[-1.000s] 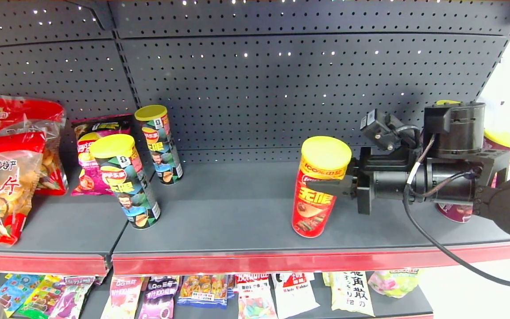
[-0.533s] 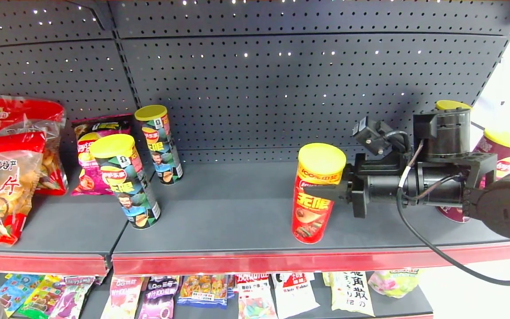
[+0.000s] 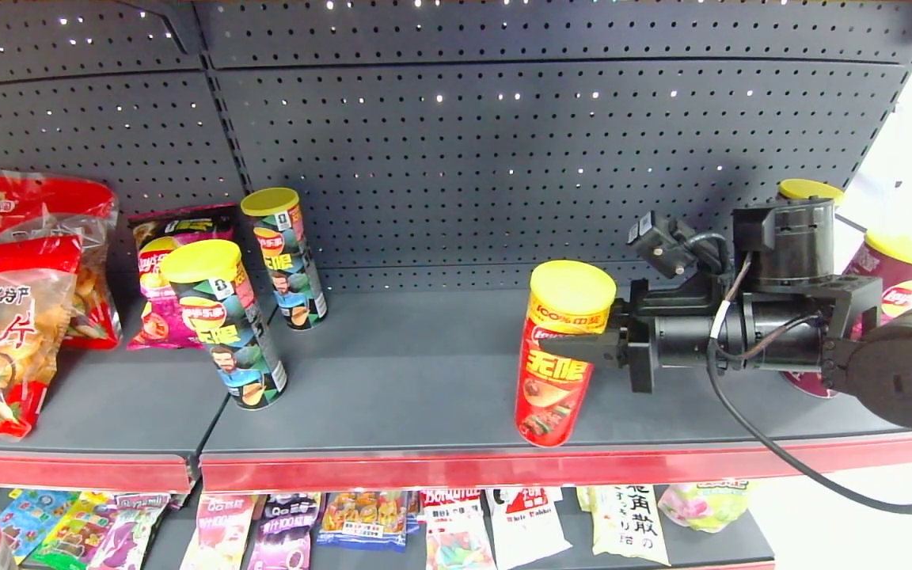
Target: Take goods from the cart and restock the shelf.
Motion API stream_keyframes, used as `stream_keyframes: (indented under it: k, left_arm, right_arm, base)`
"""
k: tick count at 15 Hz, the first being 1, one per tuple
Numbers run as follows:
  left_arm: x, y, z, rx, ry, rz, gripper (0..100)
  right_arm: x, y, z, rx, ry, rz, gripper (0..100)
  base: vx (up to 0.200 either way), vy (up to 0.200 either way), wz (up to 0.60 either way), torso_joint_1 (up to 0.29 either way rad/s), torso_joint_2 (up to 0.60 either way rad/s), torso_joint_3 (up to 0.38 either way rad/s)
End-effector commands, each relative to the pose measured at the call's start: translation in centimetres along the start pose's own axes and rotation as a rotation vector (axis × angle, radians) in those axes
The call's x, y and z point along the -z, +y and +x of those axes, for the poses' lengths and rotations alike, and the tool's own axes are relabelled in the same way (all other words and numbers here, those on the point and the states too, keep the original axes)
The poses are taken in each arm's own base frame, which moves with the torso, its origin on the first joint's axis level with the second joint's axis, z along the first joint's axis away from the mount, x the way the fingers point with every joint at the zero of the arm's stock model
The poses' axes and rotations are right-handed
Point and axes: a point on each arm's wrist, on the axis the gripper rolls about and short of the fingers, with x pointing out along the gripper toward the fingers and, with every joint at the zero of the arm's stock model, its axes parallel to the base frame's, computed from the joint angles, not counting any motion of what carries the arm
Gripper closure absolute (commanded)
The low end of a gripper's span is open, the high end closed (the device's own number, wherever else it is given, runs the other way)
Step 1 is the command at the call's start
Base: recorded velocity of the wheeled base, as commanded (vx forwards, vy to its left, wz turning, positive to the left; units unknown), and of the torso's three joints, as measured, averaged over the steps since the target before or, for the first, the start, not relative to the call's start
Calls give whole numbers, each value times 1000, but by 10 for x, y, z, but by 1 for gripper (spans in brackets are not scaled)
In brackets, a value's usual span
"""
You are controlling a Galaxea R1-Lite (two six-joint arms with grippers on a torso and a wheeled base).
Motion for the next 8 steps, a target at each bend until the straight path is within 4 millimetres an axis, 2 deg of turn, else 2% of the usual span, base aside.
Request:
stream_keyframes:
  k: [1, 8]
  left_arm:
    - [0, 0, 0, 1, 1, -1, 100]
    - [0, 0, 0, 1, 0, -1, 100]
  right_arm:
    - [2, 0, 1, -3, 5, 3, 100]
    - [6, -4, 7, -5, 12, 9, 100]
  base:
    - [0, 0, 0, 0, 0, 0]
    - [0, 0, 0, 0, 0, 0]
